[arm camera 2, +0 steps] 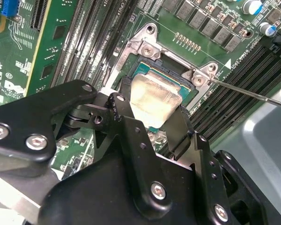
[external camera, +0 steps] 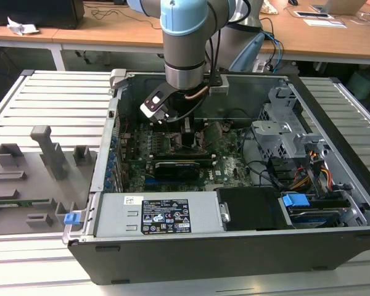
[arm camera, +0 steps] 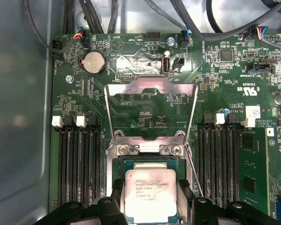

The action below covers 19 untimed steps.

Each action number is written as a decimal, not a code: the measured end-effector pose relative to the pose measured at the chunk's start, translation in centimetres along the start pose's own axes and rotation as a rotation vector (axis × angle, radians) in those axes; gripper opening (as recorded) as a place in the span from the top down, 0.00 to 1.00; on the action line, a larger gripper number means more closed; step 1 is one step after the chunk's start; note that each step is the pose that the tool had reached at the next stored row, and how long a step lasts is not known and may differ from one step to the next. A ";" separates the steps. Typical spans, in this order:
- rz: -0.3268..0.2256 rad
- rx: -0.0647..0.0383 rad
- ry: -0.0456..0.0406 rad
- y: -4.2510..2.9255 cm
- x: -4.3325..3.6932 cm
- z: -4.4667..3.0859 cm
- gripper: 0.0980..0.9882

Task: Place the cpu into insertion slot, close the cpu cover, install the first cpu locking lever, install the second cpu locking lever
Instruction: 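Place the cpu into insertion slot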

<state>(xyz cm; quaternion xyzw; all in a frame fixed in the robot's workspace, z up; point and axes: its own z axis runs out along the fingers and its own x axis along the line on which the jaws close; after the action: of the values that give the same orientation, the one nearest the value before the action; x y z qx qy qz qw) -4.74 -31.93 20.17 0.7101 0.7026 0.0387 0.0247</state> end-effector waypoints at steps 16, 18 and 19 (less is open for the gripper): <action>0.000 0.000 -0.0001 0.00 0.00 0.07 0.43; 0.000 0.000 0.0002 0.00 0.01 0.06 0.43; 0.000 0.000 -0.0002 0.00 0.00 0.01 0.43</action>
<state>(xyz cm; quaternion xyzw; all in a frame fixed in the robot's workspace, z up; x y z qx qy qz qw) -4.73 -31.93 20.17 0.7102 0.7025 0.0387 0.0247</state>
